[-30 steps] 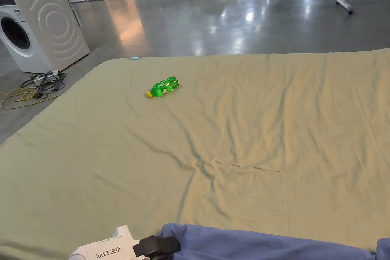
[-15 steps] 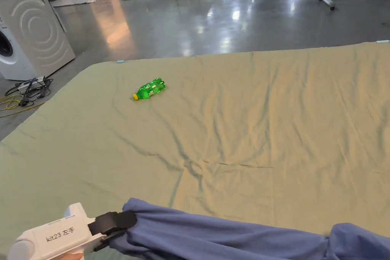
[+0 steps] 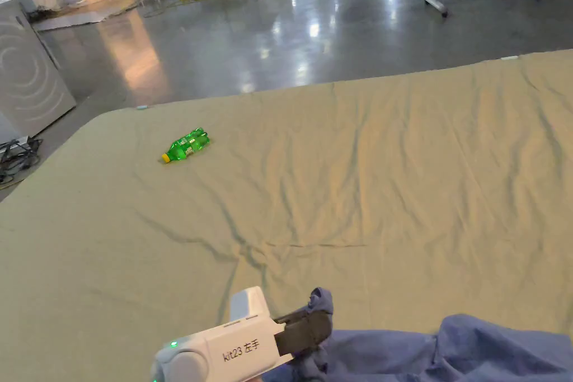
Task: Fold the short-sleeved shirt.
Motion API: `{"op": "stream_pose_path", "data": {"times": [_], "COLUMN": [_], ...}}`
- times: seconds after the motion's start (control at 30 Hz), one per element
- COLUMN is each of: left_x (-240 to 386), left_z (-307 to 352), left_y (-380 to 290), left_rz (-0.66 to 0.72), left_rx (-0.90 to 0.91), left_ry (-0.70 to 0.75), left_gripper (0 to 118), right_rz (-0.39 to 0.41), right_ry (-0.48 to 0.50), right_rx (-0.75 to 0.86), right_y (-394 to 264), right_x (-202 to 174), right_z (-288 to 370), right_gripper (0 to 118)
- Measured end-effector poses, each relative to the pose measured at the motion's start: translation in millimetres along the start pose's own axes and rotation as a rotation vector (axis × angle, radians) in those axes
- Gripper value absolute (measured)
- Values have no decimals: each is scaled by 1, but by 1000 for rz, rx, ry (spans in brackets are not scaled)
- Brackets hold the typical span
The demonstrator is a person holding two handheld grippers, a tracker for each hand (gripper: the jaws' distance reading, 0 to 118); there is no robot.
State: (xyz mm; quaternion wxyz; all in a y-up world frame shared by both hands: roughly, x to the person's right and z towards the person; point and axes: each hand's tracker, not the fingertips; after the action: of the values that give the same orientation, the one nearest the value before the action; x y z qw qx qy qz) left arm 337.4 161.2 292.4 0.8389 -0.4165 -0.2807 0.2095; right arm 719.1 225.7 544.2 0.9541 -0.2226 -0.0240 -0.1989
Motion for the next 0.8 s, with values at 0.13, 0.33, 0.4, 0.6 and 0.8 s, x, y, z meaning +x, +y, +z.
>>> {"op": "stream_pose_path", "data": {"times": [0.13,0.33,0.4,0.6,0.8], "left_x": [19,55,41,23,25], "left_z": [-60,-72,-56,-32,-94], "left_y": [-21,-39,-33,-36,-86], "left_rz": [-50,-181,-151,144,158], "left_rx": [-118,-151,-58,31,-169], "left_ry": [-36,-3,-55,0,-129], "left_gripper": [12,71,71,52,4], "right_rz": [-5,-54,-75,-143,-128], "right_ry": [-30,-74,-81,-84,-99], "right_rx": [-8,-33,-35,-42,-45], "right_y": [-11,-25,-30,-40,-41], "right_x": [6,21,26,38,36], "right_z": [12,21,24,28,34], "right_gripper": [0,0,0,0,0]}}
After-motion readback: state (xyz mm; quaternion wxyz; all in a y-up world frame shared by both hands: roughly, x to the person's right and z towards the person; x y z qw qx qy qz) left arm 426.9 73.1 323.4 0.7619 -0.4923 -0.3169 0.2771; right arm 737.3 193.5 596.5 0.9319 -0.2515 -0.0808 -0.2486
